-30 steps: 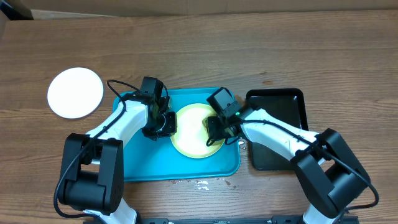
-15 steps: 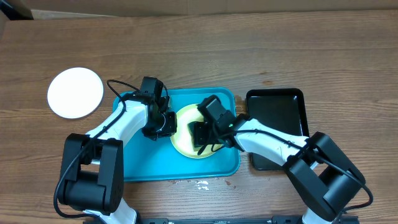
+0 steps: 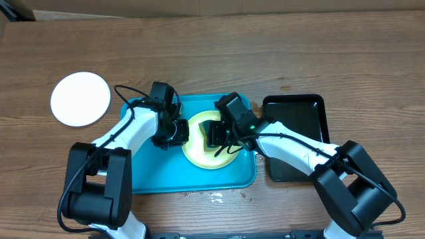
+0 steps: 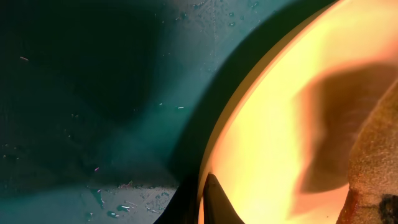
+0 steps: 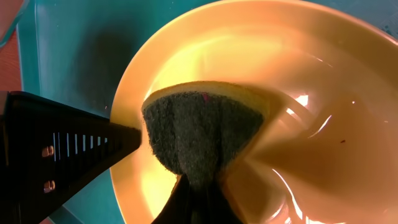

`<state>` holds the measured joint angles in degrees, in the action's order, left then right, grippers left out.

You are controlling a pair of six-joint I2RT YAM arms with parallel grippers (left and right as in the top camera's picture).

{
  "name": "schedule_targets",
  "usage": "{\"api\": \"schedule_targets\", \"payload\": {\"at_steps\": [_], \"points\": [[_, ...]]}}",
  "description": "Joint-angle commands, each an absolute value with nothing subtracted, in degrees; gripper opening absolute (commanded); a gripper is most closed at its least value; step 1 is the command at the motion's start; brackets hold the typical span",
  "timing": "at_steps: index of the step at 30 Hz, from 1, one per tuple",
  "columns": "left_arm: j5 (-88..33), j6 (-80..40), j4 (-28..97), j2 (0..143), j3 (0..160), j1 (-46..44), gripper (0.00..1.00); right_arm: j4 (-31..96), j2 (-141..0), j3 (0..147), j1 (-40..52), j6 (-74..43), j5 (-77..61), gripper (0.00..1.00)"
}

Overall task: Clean dirty plates on tray and stack at the side
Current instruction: 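Scrub the yellow plate with the sponge in the right gripper, then return the sponge to the black tray with the right gripper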

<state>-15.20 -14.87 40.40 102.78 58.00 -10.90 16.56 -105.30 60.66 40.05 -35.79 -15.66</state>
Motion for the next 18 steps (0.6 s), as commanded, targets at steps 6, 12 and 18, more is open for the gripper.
{"api": "schedule_targets", "payload": {"at_steps": [6, 12, 18], "points": [[-13.13, -15.22, 40.45, 104.49, 56.64, -11.40, 0.04, 11.55, -103.35, 58.98, 41.58, -40.97, -17.10, 0.04], [-13.13, -15.22, 40.42, 104.49, 56.64, -11.40, 0.04, 11.88, -103.35, 58.76, 43.68, -42.26, -18.96, 0.04], [-13.13, -15.22, 40.45, 104.49, 56.64, -11.40, 0.04, 10.26, -103.35, 57.39, 45.21, -45.30, -20.10, 0.04]]}}
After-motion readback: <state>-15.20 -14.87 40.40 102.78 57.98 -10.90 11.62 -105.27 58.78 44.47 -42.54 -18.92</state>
